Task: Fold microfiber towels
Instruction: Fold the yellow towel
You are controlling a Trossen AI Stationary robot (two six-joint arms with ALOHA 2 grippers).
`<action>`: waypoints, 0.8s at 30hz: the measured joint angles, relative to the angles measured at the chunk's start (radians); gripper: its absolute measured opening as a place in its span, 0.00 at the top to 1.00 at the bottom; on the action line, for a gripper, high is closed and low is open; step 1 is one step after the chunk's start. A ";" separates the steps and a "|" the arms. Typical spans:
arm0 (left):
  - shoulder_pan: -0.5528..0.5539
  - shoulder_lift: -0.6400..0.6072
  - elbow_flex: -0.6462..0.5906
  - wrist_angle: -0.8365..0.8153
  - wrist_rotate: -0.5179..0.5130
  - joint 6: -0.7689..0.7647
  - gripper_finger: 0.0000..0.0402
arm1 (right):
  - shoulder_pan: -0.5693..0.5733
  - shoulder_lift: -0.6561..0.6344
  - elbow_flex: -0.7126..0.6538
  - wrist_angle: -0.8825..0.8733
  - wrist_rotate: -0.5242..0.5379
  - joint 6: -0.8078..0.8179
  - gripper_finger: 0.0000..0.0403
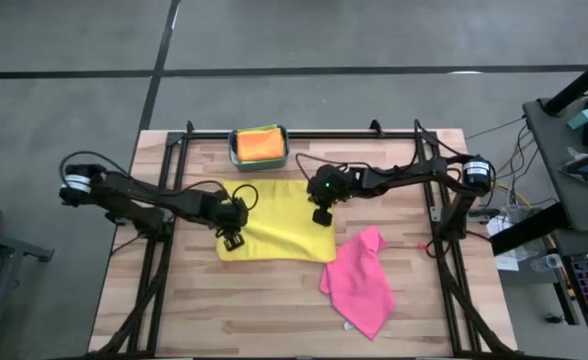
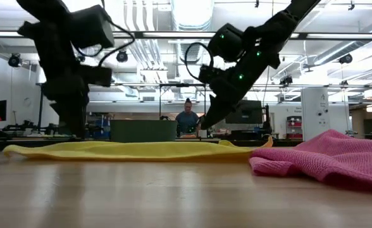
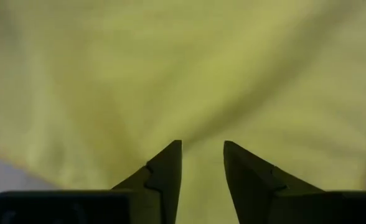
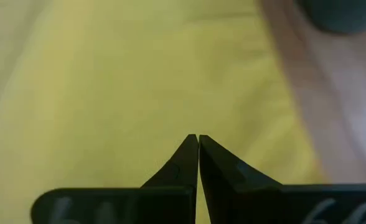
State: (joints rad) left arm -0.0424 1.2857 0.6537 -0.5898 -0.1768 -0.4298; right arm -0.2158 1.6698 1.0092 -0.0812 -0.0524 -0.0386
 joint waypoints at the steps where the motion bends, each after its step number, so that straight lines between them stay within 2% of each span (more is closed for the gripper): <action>1: -0.009 -0.017 0.000 -0.004 0.020 0.019 0.74 | 0.018 -0.001 0.000 0.001 -0.001 0.000 0.98; 6: -0.092 -0.088 -0.002 0.003 0.094 0.017 0.74 | 0.116 -0.008 0.000 0.004 -0.001 0.000 0.98; 10: -0.194 -0.092 -0.003 0.017 0.104 -0.039 0.73 | 0.195 -0.009 0.000 0.007 -0.001 0.001 0.98; 15: -0.318 -0.054 0.002 0.022 0.146 -0.056 0.61 | 0.265 -0.010 0.000 -0.014 0.000 0.082 0.96; 17: -0.360 -0.040 -0.007 0.021 0.138 -0.052 0.55 | 0.293 -0.010 0.000 -0.048 -0.001 0.115 0.92; 21: -0.418 0.014 -0.022 0.005 0.034 -0.060 0.45 | 0.345 -0.010 0.000 -0.115 0.002 0.205 0.81; 24: -0.435 0.062 -0.022 -0.004 -0.006 -0.061 0.42 | 0.384 -0.010 0.000 -0.154 0.084 0.248 0.71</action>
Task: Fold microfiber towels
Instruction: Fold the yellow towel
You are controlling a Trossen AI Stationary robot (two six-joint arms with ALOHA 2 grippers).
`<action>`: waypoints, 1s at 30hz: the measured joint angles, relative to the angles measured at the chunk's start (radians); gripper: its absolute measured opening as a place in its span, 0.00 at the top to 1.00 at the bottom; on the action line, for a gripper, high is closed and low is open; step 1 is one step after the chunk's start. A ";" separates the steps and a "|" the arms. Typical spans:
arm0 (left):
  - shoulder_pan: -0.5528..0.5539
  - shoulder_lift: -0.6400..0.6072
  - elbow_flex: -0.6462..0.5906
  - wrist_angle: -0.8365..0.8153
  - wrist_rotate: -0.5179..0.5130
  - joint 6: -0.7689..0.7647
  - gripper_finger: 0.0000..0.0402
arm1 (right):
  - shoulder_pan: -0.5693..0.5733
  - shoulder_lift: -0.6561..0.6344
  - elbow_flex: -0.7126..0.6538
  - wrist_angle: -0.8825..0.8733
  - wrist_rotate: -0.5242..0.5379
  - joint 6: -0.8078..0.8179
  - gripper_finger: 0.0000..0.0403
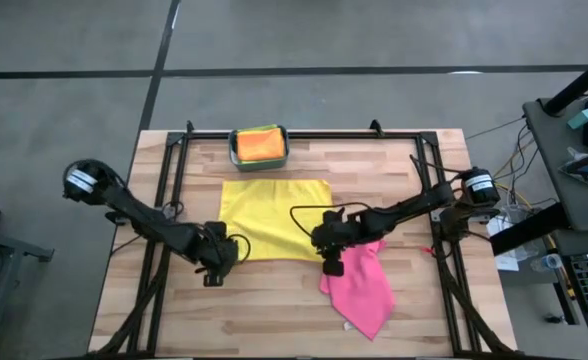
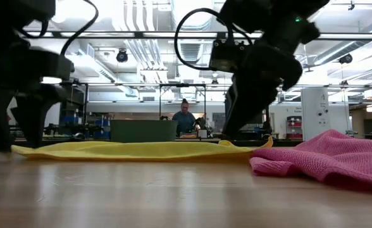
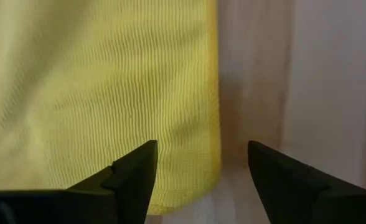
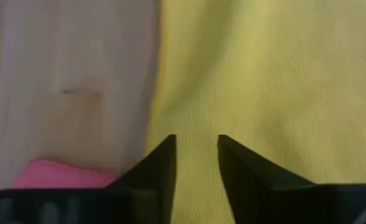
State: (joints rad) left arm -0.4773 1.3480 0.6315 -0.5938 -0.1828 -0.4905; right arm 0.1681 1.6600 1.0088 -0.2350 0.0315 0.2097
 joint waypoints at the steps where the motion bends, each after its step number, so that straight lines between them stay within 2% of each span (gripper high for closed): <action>1: -0.001 0.018 0.000 -0.001 -0.002 0.000 0.42 | 0.010 0.000 0.000 -0.012 0.026 0.003 0.67; 5: -0.001 0.078 0.008 -0.011 -0.011 -0.006 0.41 | 0.034 0.000 0.005 -0.046 0.040 0.027 0.57; 9: -0.002 0.126 0.008 -0.031 -0.010 -0.009 0.43 | 0.061 0.000 0.035 -0.111 0.019 0.032 0.51; 12: -0.002 0.150 0.006 -0.037 -0.010 -0.022 0.49 | 0.078 0.000 0.039 -0.153 0.013 0.063 0.50; 15: -0.002 0.164 0.007 -0.037 -0.009 -0.029 0.59 | 0.087 0.000 0.036 -0.181 0.016 0.070 0.51; 20: -0.002 0.162 0.005 -0.045 -0.017 -0.058 0.79 | 0.089 0.003 0.014 -0.183 0.019 0.069 0.58; 24: -0.001 0.156 0.003 -0.052 -0.036 -0.079 0.95 | 0.089 0.013 -0.001 -0.180 0.021 0.054 0.68; 26: 0.000 0.156 0.003 -0.053 -0.041 -0.080 0.98 | 0.089 0.023 -0.003 -0.180 0.022 0.030 0.76; 30: -0.001 0.150 0.012 -0.053 -0.043 -0.080 1.00 | 0.090 0.019 -0.003 -0.180 0.022 0.000 0.94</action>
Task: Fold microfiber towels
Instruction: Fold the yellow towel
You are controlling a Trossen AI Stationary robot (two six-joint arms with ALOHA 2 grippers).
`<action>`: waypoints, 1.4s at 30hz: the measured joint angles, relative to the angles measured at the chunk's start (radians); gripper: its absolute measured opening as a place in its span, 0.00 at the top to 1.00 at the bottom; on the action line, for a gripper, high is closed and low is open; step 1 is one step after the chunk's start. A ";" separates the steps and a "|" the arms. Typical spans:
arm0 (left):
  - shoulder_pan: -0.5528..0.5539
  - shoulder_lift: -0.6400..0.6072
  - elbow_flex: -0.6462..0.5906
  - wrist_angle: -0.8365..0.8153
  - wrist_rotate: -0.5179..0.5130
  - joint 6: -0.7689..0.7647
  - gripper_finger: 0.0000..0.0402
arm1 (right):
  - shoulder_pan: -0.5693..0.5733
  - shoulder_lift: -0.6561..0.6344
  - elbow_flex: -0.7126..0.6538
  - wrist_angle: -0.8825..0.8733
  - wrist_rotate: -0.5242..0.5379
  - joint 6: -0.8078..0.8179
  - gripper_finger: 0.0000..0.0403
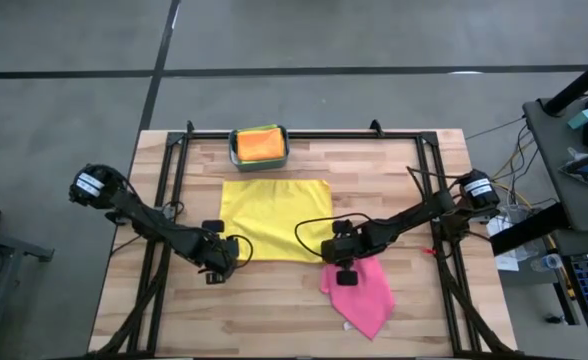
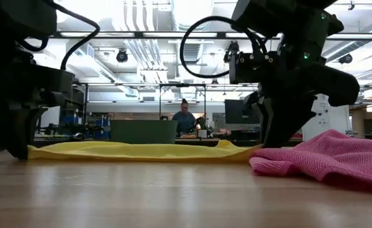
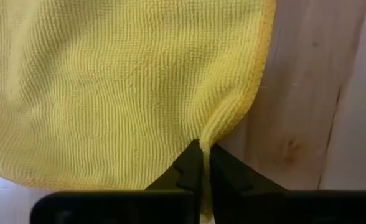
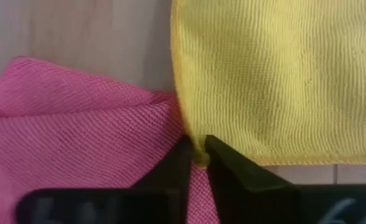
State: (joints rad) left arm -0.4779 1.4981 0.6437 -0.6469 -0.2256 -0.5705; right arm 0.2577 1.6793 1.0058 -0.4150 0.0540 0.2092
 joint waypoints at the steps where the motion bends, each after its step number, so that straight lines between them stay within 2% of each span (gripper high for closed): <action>1: -0.002 -0.006 0.006 -0.003 0.002 0.000 1.00 | 0.000 -0.006 0.000 -0.002 0.000 -0.003 0.95; 5: -0.009 -0.040 0.039 -0.022 0.019 0.000 1.00 | 0.000 -0.044 0.000 -0.012 0.000 -0.012 0.97; 11: -0.015 -0.122 0.094 -0.049 0.151 -0.001 1.00 | 0.006 -0.103 0.000 -0.089 -0.009 0.009 0.98; 15: -0.017 -0.166 0.123 -0.043 0.229 -0.054 1.00 | 0.032 -0.124 0.000 -0.141 -0.015 0.018 0.98; 19: -0.017 -0.188 0.156 -0.043 0.252 -0.128 1.00 | 0.054 -0.153 0.000 -0.151 -0.036 0.018 0.98; 22: -0.024 -0.192 0.199 -0.041 0.260 -0.128 1.00 | 0.061 -0.185 0.000 -0.157 -0.034 0.009 0.98; 27: -0.024 -0.210 0.254 -0.042 0.248 -0.041 1.00 | 0.049 -0.261 0.024 -0.179 -0.025 -0.038 0.98; 34: -0.020 -0.234 0.230 -0.092 0.219 -0.027 1.00 | -0.020 -0.310 0.055 -0.179 0.026 -0.109 0.98; 42: 0.000 -0.236 0.215 -0.267 0.036 -0.051 1.00 | -0.184 -0.250 0.054 -0.163 0.144 -0.232 0.98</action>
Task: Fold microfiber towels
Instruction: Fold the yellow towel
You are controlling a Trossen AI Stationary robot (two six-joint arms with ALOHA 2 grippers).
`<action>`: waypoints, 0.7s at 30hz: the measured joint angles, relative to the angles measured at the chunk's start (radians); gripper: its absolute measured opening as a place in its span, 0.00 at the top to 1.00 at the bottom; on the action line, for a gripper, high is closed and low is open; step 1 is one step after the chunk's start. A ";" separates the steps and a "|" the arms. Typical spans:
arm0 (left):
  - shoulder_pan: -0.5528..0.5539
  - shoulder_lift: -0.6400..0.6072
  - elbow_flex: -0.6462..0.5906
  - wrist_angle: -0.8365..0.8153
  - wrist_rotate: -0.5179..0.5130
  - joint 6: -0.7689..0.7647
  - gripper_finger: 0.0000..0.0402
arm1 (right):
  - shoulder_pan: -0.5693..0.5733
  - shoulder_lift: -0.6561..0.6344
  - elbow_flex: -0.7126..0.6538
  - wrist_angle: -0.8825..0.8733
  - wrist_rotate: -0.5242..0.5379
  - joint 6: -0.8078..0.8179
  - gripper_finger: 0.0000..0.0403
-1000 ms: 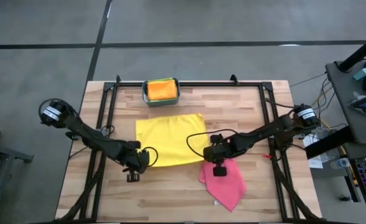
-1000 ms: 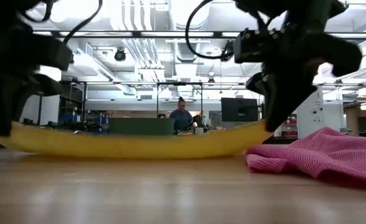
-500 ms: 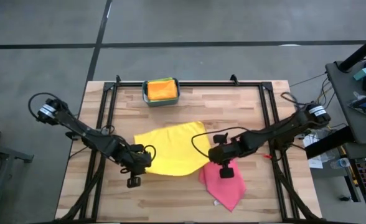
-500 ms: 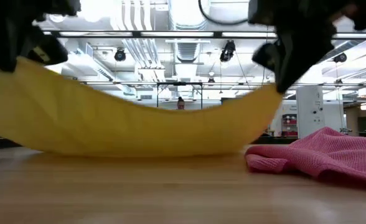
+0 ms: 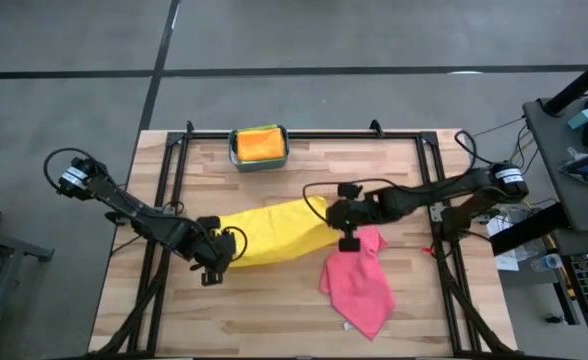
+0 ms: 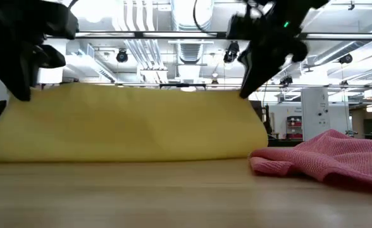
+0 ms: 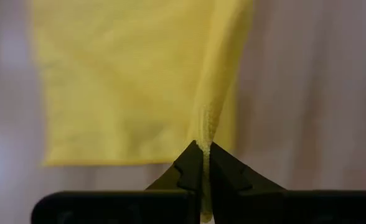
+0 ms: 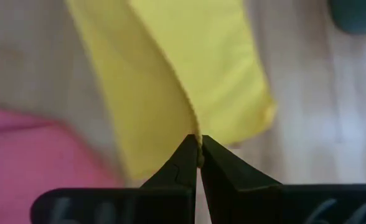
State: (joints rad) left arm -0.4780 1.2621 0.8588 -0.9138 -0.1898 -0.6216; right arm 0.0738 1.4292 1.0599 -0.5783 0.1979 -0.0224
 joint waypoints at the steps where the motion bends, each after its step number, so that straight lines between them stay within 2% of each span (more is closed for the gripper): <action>1: 0.009 0.000 0.000 -0.017 -0.023 0.000 1.00 | -0.022 0.013 0.000 0.011 0.008 -0.016 0.98; 11: 0.131 0.004 -0.034 -0.075 -0.159 0.007 1.00 | -0.173 0.132 0.000 0.152 0.046 -0.109 0.98; 21: 0.227 0.055 -0.109 -0.049 -0.190 0.034 1.00 | -0.217 0.211 -0.001 0.173 0.091 -0.120 0.98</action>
State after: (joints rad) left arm -0.2513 1.3170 0.7497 -0.9623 -0.3795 -0.5875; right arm -0.1432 1.6402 1.0593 -0.4049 0.2885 -0.1428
